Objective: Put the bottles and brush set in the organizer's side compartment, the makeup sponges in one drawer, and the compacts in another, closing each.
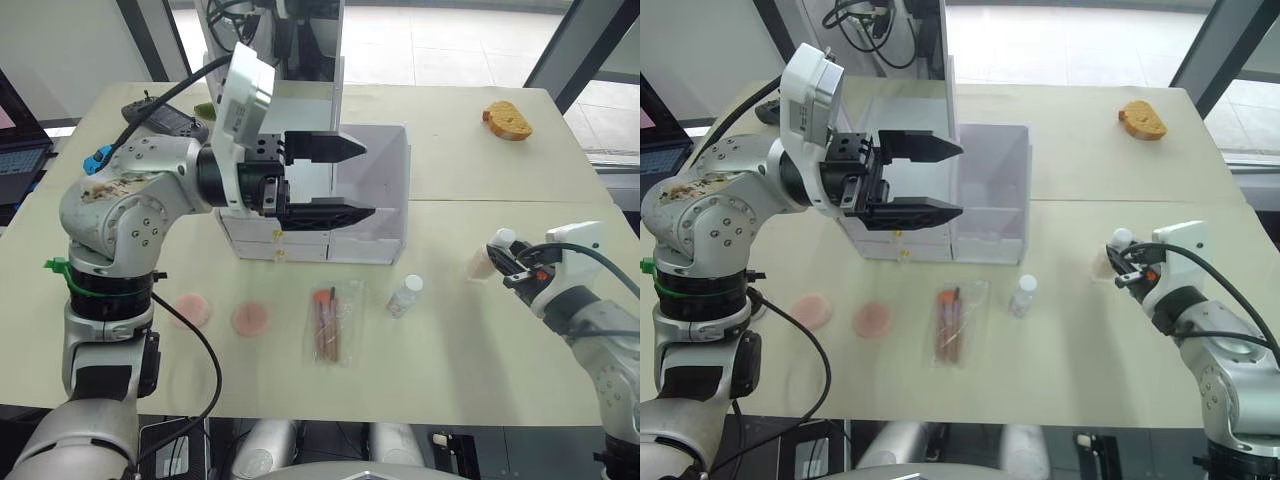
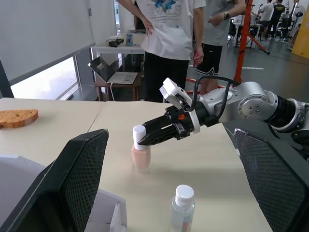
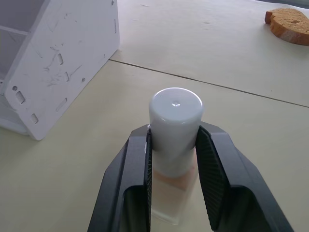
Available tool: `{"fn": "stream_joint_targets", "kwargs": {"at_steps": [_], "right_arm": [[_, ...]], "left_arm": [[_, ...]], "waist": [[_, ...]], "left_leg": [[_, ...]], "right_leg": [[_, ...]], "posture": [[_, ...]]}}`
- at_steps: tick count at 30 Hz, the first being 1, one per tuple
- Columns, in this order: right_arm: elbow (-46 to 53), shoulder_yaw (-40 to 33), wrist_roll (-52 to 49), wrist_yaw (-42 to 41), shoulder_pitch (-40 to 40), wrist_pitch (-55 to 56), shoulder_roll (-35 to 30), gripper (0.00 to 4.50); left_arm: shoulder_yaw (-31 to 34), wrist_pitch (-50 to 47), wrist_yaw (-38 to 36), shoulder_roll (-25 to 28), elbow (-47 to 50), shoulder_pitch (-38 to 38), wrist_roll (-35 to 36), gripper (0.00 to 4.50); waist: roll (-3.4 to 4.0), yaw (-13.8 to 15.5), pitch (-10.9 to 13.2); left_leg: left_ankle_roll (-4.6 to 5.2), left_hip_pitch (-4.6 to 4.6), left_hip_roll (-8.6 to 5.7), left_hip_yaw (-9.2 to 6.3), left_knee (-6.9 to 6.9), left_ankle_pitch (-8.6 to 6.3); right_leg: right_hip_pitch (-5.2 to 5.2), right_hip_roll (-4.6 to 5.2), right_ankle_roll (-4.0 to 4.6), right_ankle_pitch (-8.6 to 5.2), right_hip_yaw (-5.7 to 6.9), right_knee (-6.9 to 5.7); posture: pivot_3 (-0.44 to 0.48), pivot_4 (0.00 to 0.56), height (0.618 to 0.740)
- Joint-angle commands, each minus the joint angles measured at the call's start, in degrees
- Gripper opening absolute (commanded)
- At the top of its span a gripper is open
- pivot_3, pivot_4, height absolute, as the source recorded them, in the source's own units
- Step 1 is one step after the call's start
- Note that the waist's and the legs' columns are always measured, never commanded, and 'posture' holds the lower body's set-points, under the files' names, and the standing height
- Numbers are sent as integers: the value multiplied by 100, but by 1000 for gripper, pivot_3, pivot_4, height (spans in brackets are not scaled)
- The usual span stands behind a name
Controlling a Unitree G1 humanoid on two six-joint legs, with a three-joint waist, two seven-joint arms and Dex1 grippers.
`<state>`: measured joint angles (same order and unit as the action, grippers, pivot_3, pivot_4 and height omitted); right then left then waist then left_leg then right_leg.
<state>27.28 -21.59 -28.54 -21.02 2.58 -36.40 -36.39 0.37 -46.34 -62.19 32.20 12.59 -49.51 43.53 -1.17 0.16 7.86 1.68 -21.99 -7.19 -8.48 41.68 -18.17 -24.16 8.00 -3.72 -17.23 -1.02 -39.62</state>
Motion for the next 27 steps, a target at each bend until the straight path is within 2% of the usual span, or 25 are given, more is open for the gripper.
{"fn": "stream_joint_targets", "kwargs": {"at_steps": [1, 8, 14, 19, 21, 27], "right_arm": [[24, -207, -23, -139, -68, 190, -27, 1046], [421, -521, -1188, -589, -1024, -578, -586, 1046], [245, 194, -2074, -782, -2867, -1440, -1028, 1046], [-336, 1170, -1790, -596, -4039, -1633, -577, 1046], [-446, 1322, -1695, -544, -4160, -1639, -439, 1046], [-451, 1514, -1633, -172, -4031, -1811, 56, 1046]], "left_arm": [[255, 75, 36, 75, 67, -19, 163, 4500], [315, 460, -324, 561, -409, 527, -177, 4500], [385, 833, -425, 833, -654, 1005, -452, 4500], [536, 849, -270, 943, -367, 1434, -422, 4500], [567, 842, -222, 964, -272, 1529, -400, 4500], [710, 754, -11, 1027, 24, 1789, -331, 4500]], "waist": [[0, -3, 0], [8, -89, 1], [8, -107, 1], [7, -105, 1], [7, -79, 1], [7, -90, 1]], "left_leg": [[0, 0, 0, 0, 0, 0], [-1, 8, 1, 0, -17, 1], [-5, 15, 6, -5, -42, 3], [-5, 9, 5, -9, -51, 3], [-5, 1, 2, -16, -49, 3], [-5, -18, -5, -34, -36, 3]], "right_leg": [[0, 0, 0, 0, 0, 0], [-9, -5, 0, 0, -12, 2], [-6, -8, -1, 1, -10, 30], [-8, 2, -1, 1, -5, 44], [-9, 31, -1, 2, -2, 43], [-12, 37, -2, 4, 14, 32]], "posture": [[0, 150, 734], [0, 150, 734], [0, 150, 734], [0, 150, 734], [0, 150, 734], [0, 150, 734]]}}
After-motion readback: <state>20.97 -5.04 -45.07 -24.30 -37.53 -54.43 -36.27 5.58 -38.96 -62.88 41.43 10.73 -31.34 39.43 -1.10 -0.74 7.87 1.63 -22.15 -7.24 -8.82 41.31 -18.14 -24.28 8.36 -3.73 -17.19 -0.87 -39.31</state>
